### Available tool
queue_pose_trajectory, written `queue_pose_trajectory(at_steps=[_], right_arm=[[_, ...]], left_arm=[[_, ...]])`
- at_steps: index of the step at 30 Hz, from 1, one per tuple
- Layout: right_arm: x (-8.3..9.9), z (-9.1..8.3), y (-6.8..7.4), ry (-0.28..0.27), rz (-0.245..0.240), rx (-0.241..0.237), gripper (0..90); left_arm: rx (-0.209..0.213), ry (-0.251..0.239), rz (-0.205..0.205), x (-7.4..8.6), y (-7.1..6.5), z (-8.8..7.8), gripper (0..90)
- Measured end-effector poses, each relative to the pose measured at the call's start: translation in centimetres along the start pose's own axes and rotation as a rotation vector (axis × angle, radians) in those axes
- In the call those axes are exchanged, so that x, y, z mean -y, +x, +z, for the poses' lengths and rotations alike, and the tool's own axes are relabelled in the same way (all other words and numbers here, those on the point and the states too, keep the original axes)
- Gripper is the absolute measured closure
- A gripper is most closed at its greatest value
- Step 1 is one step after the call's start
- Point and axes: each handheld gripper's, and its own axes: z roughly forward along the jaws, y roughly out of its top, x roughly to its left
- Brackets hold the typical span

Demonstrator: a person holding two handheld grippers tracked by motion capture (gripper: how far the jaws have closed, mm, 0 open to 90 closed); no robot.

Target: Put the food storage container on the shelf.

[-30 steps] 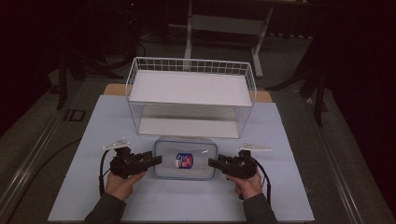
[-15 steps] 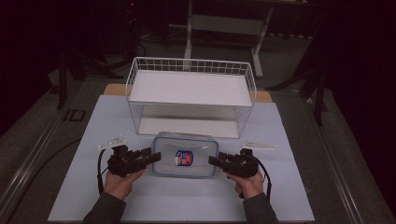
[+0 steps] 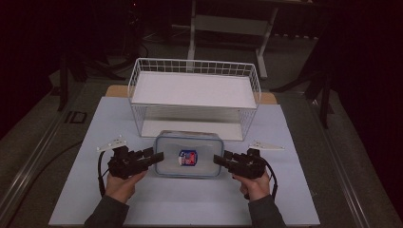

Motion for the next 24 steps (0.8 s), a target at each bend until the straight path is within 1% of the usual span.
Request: queue_pose_trajectory(at_steps=[6,14,20,24], right_arm=[[-0.8,-0.4,0.6,-0.017,-0.021,0.003,51.7],[-1.7,-0.7,0.8,-0.040,-0.035,0.004,51.8],[-2.4,-1.0,1.2,-0.051,-0.051,0.005,51.8],[-3.0,-1.2,1.4,-0.061,-0.062,0.005,51.7]], left_arm=[[0.004,-0.012,0.018,-0.7,-0.4,-0.2,49.0],[0.007,-0.025,0.027,-1.8,-0.8,-0.2,49.0],[0.009,-0.041,0.048,-2.8,-1.2,-0.5,49.1],[0.009,-0.052,0.053,-3.4,-1.5,-0.5,49.1]])
